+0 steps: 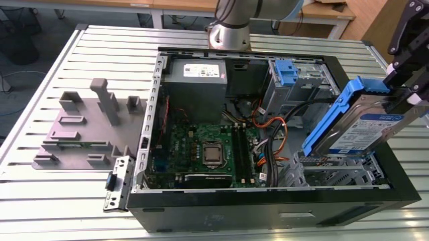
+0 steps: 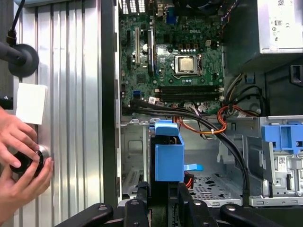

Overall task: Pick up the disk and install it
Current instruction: 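Insert the disk into the insertion slot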

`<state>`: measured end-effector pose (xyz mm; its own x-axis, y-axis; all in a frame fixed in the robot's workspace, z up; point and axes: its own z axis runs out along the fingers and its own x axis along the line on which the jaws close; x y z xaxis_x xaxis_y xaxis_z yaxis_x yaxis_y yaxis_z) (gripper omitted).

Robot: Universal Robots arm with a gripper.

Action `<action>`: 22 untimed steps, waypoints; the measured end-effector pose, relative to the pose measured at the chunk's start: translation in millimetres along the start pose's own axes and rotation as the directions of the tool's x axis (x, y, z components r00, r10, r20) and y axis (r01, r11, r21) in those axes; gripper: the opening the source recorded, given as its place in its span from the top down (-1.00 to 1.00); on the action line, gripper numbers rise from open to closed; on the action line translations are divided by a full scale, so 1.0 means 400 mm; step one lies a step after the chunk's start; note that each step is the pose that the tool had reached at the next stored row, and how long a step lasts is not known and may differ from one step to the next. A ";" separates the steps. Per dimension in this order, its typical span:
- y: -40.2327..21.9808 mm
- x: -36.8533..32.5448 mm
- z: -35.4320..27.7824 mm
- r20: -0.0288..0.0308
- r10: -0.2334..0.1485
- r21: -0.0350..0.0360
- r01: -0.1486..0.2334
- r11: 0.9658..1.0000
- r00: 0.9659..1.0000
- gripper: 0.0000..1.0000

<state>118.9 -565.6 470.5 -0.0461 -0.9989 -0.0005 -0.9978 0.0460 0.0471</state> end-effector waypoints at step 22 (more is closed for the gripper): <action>-0.002 0.000 0.032 -0.001 -0.023 0.000 0.023 1.000 1.000 0.30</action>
<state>119.2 -565.6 457.6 -0.0229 -0.9997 -0.0002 -0.9986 0.0229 0.0471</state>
